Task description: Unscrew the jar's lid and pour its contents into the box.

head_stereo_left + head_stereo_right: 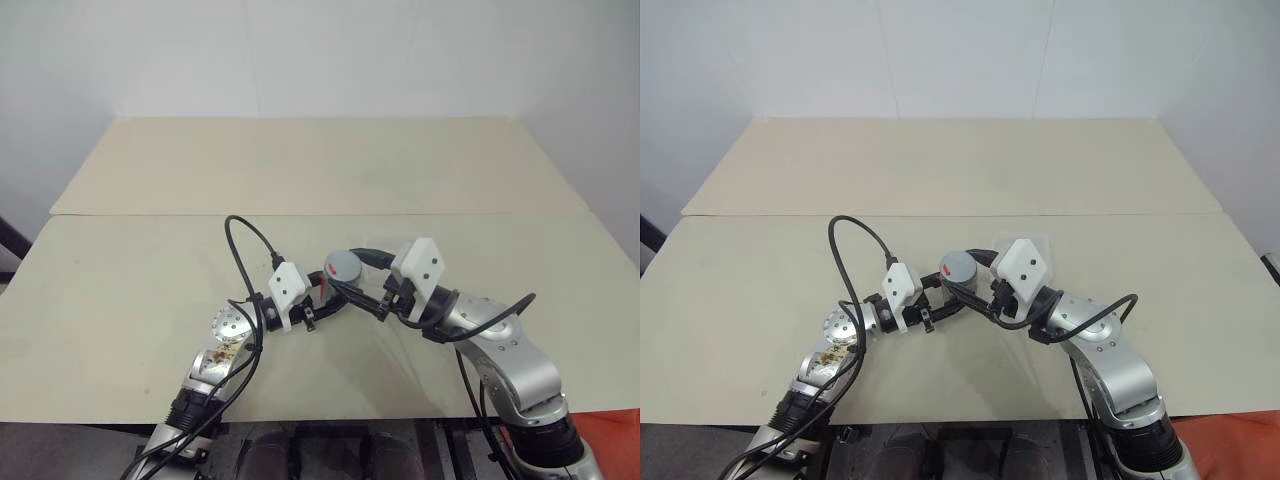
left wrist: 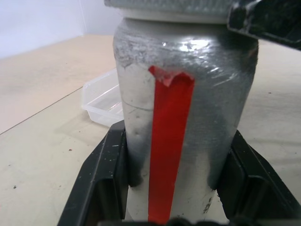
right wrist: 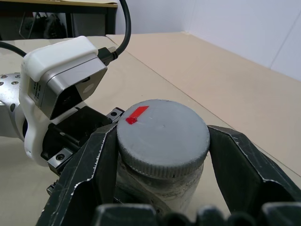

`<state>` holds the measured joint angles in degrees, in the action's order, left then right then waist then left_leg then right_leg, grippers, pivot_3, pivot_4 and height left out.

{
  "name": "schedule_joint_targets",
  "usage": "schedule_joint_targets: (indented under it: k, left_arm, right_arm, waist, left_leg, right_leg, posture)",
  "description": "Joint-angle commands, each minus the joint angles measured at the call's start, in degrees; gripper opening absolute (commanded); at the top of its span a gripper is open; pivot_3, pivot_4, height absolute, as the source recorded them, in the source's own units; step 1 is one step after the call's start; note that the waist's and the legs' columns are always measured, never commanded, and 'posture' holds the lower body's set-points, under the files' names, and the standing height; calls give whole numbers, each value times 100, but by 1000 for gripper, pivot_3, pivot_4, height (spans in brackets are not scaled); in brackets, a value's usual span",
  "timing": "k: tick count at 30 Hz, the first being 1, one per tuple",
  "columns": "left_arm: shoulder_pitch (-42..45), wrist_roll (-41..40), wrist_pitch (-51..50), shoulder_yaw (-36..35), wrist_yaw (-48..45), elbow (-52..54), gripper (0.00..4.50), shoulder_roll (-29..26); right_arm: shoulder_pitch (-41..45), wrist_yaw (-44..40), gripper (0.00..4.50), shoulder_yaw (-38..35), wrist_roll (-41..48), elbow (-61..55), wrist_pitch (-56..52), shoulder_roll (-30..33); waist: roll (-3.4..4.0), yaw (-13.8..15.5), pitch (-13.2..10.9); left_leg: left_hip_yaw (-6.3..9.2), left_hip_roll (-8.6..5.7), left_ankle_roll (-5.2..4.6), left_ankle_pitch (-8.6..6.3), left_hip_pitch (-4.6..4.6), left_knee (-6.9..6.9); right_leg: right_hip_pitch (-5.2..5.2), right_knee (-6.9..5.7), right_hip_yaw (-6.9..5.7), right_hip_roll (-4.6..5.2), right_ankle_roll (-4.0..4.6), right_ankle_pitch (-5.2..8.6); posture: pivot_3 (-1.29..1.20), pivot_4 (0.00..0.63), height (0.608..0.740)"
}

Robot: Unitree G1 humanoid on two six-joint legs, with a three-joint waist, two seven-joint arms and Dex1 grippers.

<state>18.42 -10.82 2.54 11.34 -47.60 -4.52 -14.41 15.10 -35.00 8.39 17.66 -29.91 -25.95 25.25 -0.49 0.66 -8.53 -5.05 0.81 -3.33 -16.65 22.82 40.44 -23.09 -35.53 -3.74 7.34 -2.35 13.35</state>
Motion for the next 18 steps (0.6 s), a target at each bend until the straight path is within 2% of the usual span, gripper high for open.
schedule_joint_targets:
  k: [1, 7, 13, 18]
  left_arm:
    - [42, 58, 199, 66, -42, 43, 2094, -14]
    - [57, 79, 266, 90, -1, -7, 2094, 33]
    - [-8, 114, 341, 91, 69, 2, 2094, 94]
    - [-48, 135, 428, 53, 120, 13, 2094, 95]
  right_arm:
    - [116, 36, 3049, -279, 348, -331, 77, -151]
    - [179, 44, 3049, -427, 866, -398, -62, -352]
    - [127, 83, 3049, -468, 906, -355, -36, -303]
    - [-119, 412, 3049, -1333, 936, -541, -267, 145]
  waist:
    - [0, -1, 0]
    - [0, -1, 0]
    - [0, -1, 0]
    - [0, 30, 0]
  left_leg:
    - [0, 0, 0, 0, 0, 0]
    - [0, 0, 0, 0, 0, 0]
    - [0, 0, 0, 0, 0, 0]
    - [0, -1, 0, 0, 2, 1]
  right_leg:
    - [0, 0, 0, 0, 0, 0]
    - [0, -1, 1, 0, 0, 0]
    - [0, -1, 0, 0, 0, 0]
    - [0, -1, 0, 1, 0, 0]
  posture:
    - [0, 150, 740]
    - [0, 150, 740]
    - [0, 150, 740]
    - [0, 150, 740]
